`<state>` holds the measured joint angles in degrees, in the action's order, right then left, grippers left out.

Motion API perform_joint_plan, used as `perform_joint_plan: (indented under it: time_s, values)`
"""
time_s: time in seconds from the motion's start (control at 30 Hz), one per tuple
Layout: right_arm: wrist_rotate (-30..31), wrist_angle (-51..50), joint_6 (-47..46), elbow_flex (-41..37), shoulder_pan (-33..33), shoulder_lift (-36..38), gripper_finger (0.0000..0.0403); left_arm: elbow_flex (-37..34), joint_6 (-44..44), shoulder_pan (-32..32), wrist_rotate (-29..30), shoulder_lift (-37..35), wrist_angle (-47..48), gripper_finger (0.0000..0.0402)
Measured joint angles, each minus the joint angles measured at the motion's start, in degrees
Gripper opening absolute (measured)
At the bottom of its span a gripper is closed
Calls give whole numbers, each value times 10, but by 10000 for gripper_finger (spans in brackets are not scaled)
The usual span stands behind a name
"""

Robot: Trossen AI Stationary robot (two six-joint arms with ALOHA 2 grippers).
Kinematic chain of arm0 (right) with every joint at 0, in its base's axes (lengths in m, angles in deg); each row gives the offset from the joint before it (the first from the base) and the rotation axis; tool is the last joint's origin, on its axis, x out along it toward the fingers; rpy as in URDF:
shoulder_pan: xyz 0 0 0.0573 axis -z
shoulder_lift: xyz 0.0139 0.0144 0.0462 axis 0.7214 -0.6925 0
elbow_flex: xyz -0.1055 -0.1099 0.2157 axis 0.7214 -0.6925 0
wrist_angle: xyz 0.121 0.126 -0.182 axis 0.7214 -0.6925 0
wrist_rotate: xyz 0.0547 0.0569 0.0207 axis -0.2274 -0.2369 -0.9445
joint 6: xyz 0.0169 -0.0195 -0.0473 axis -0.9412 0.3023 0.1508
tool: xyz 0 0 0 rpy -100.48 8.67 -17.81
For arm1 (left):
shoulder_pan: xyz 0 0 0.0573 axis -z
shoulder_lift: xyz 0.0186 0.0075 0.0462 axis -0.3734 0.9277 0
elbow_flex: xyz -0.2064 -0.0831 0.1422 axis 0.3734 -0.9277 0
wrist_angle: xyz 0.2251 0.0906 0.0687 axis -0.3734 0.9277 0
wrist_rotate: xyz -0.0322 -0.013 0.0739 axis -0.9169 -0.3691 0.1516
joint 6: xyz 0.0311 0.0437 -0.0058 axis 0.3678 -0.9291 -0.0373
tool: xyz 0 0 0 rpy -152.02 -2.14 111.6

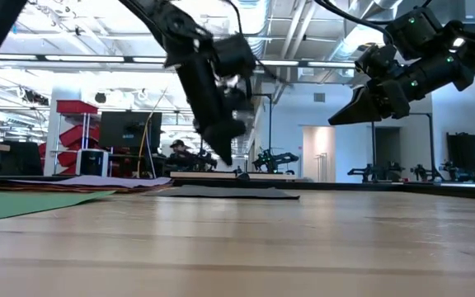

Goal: Organize paper
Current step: Move the purple paper to the top right of the table

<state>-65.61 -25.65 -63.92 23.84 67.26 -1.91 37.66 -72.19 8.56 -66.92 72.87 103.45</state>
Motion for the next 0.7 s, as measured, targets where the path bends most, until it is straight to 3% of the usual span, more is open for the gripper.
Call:
perform_joint_plan:
  time_s: [0.3, 0.47, 0.7]
  values:
    - [0, 2, 0, 0, 0, 0, 59, -141, 22, 2, -107, -146, -141, 0]
    - [-3, 4, 0, 0, -1, 0, 59, -212, 36, 16, -147, -225, -106, 0]
    - [-4, 2, -13, 0, -1, 0, 59, -273, 38, 81, -158, -288, 7, 0]
